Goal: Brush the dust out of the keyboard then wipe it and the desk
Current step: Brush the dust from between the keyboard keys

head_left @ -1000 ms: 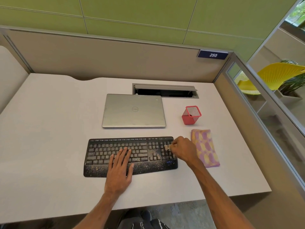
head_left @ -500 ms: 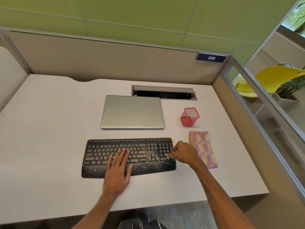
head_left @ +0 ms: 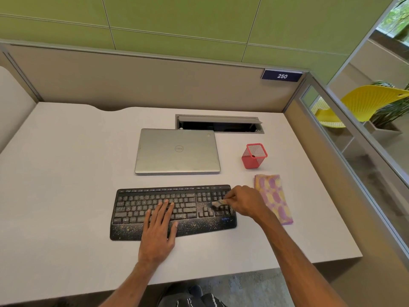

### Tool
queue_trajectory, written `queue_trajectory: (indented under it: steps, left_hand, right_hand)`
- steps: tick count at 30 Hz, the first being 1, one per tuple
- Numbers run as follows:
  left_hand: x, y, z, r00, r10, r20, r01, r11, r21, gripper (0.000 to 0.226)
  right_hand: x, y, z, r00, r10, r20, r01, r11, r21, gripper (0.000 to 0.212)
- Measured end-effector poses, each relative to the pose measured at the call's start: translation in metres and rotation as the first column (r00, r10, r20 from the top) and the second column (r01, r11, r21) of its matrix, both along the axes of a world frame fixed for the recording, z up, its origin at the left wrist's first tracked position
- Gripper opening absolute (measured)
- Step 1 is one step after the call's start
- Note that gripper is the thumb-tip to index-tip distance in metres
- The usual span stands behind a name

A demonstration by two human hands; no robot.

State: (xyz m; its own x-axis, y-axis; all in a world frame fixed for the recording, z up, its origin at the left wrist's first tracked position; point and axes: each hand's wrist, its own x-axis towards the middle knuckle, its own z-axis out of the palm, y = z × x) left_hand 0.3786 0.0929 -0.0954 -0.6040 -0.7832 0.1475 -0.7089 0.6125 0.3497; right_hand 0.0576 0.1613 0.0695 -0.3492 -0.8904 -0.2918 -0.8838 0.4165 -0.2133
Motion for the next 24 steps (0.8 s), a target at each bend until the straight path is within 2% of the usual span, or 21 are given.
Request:
queue_trajectory:
  steps: [4, 9, 13, 16, 20, 24]
  left_hand:
    - [0.0, -0.001, 0.0, 1.0, 0.002, 0.008, -0.002, 1.0, -0.005, 0.069]
    - [0.001, 0.0, 0.0, 1.0, -0.002, 0.006, 0.002, 1.0, 0.0, 0.069]
    - [0.0, -0.001, 0.0, 1.0, -0.003, 0.007, 0.003, 1.0, -0.006, 0.07]
    - [0.0, -0.001, -0.001, 1.0, -0.003, 0.004, 0.003, 1.0, -0.005, 0.07]
    - [0.0, 0.0, 0.0, 1.0, -0.003, 0.004, 0.003, 1.0, -0.01, 0.069]
    - [0.0, -0.001, 0.0, 1.0, -0.002, 0.004, 0.002, 1.0, -0.013, 0.07]
  right_hand:
    - [0.007, 0.001, -0.003, 0.972, 0.209, -0.105, -0.205, 0.978, 0.047, 0.025]
    - [-0.014, 0.011, 0.005, 0.936, 0.198, -0.289, -0.165, 0.977, 0.133, 0.028]
    - [-0.008, 0.006, 0.006, 0.966, 0.19, -0.174, -0.188, 0.982, 0.029, 0.029]
    - [0.004, 0.004, 0.001, 0.968, 0.218, -0.124, -0.211, 0.975, 0.065, 0.026]
    - [-0.002, 0.006, 0.004, 0.974, 0.14, -0.177, -0.122, 0.986, 0.113, 0.028]
    - [-0.011, 0.006, 0.01, 0.989, -0.093, -0.119, 0.095, 0.995, 0.008, 0.024]
